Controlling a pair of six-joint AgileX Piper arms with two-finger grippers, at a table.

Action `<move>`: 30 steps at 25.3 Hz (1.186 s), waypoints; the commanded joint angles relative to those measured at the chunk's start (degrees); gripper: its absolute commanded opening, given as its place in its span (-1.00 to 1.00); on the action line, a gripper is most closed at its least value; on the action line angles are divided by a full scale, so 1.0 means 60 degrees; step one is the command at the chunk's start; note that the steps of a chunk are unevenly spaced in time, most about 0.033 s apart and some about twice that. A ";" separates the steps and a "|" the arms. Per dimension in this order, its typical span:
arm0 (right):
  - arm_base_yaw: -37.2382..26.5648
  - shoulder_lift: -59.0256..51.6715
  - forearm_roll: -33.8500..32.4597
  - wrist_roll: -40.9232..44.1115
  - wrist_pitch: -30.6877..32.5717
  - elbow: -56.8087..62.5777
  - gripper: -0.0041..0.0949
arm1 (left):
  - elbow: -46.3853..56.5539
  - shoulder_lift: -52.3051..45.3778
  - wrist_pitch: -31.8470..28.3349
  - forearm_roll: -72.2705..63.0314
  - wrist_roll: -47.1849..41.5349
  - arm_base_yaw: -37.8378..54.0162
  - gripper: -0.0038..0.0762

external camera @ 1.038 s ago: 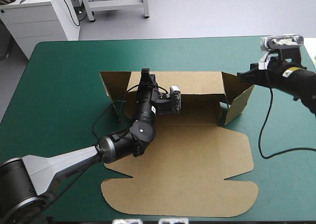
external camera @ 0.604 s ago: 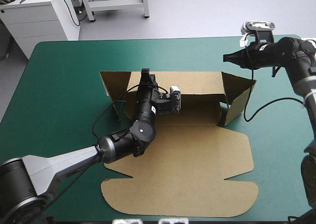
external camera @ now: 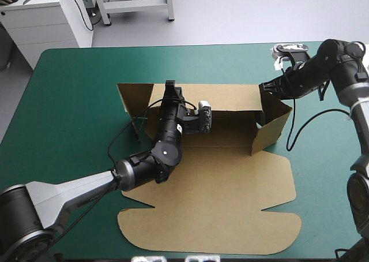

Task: Fold the box

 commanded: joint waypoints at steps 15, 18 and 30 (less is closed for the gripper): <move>-0.0051 -0.3002 0.1192 -0.1508 -0.1470 0.3170 -0.96 | -0.0231 -0.0491 0.0103 0.0449 -0.0157 -0.0056 -0.92; -0.0051 -0.3300 0.1387 -0.1995 -0.1997 0.4055 -0.96 | -0.0231 -0.0491 0.0103 0.0449 -0.0157 -0.0056 -0.92; -0.0051 -0.4524 0.2860 -0.5047 -0.5079 0.7192 -0.96 | -0.0231 -0.0491 0.0121 0.0449 -0.0157 -0.0056 -0.92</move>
